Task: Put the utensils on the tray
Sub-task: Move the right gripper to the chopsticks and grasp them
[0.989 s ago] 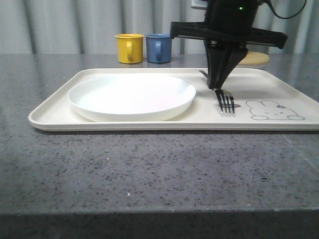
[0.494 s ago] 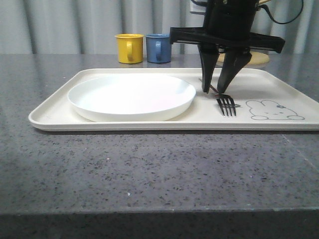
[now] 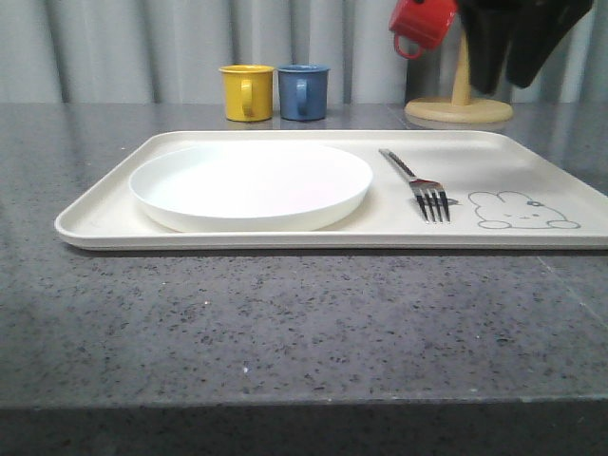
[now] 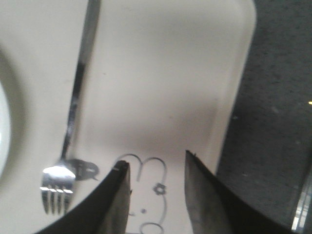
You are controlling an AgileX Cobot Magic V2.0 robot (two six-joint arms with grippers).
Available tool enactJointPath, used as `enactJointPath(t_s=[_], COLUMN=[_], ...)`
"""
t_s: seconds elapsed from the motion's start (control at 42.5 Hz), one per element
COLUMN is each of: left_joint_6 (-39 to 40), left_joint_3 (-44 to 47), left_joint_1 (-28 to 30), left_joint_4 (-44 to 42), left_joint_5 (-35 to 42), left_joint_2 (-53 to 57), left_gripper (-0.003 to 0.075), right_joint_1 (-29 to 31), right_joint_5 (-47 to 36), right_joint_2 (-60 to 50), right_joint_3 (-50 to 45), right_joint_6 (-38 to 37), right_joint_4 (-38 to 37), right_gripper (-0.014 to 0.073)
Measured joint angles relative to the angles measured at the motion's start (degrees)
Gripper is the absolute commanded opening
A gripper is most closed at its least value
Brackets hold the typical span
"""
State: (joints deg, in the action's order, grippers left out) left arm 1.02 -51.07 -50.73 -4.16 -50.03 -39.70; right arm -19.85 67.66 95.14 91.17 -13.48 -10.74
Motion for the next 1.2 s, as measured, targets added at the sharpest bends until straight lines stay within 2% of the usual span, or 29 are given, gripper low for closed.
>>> enactJointPath(t_s=[0.235, 0.4, 0.541, 0.73, 1.201], left_joint_6=[0.0, 0.0, 0.0, 0.0, 0.0], left_joint_3=[0.0, 0.0, 0.0, 0.0, 0.0], left_joint_1=[0.0, 0.0, 0.0, 0.0, 0.0], left_joint_4=[0.0, 0.0, 0.0, 0.0, 0.0], left_joint_5=[0.0, 0.0, 0.0, 0.0, 0.0], left_joint_2=[0.0, 0.0, 0.0, 0.0, 0.0], left_gripper=[0.0417, 0.0417, 0.0417, 0.0417, 0.0417], right_joint_1=[11.3, 19.6, 24.4, 26.8, 26.9], right_joint_5=[2.8, 3.3, 3.3, 3.3, 2.8], right_joint_2=[-4.7, -3.5, -0.8, 3.2, 9.0], right_joint_3=[-3.6, -4.3, -4.3, -4.3, -4.3], right_joint_6=[9.5, 16.7, 18.9, 19.4, 19.5], right_joint_4=[1.0, 7.1, 10.0, 10.2, 10.7], right_gripper=[0.0304, 0.0304, 0.0304, 0.0304, 0.0304])
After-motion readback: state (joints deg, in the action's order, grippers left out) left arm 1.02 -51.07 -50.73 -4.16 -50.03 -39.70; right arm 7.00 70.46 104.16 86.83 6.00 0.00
